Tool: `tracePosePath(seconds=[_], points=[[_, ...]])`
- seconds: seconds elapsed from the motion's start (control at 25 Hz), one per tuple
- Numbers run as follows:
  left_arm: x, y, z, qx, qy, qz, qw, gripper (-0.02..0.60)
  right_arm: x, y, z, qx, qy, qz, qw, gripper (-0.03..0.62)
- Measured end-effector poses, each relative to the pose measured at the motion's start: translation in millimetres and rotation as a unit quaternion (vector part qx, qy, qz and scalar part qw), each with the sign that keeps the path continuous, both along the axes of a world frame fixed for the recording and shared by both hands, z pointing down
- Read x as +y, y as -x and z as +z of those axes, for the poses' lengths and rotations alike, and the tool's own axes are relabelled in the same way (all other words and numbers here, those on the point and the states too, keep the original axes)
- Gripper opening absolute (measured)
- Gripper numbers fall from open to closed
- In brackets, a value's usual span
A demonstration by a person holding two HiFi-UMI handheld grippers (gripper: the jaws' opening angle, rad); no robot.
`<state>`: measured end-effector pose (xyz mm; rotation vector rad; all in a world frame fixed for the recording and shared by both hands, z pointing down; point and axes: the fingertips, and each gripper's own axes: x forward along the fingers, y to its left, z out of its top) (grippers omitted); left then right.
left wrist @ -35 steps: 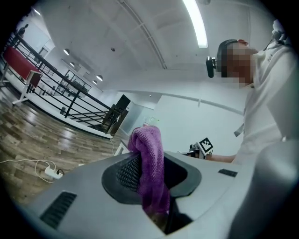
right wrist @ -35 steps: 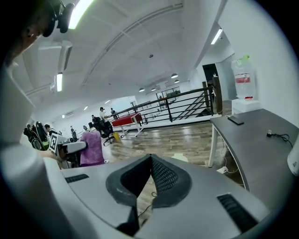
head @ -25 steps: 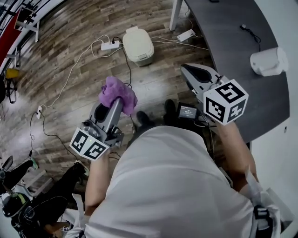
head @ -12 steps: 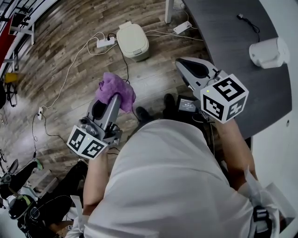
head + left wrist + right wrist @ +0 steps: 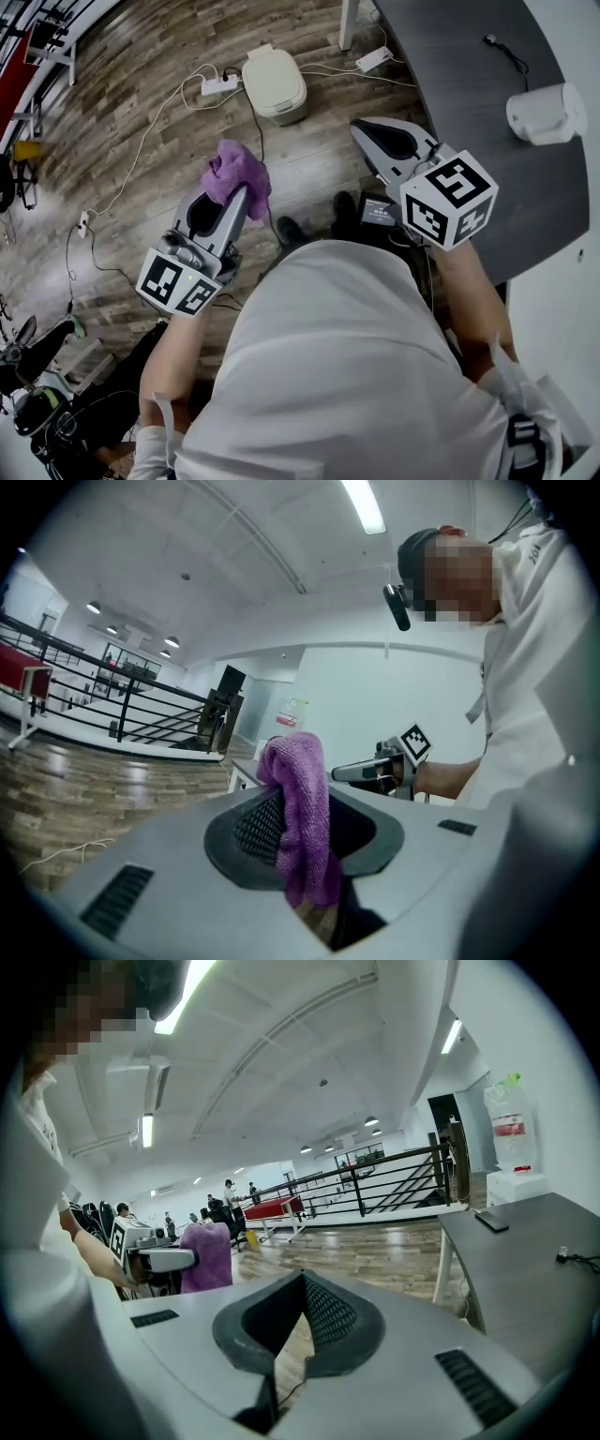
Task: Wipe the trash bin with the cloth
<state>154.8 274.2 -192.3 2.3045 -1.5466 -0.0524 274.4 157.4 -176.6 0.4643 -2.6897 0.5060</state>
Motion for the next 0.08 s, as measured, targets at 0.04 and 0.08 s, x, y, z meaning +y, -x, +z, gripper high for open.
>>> tracePosePath(seconds=[0.04,0.08], points=[[1.6,-0.3,-0.5,-0.008,0.000,0.003,1.0000,0.100,1.0,2.2,-1.1,-0.001,-0.002,-0.002,1.000,0.006],[3.3,-0.8,-1.0,-0.014,0.000,0.007,0.9999,0.100,2.0,4.2,-2.1,-0.002,-0.003,-0.005,1.000,0.006]])
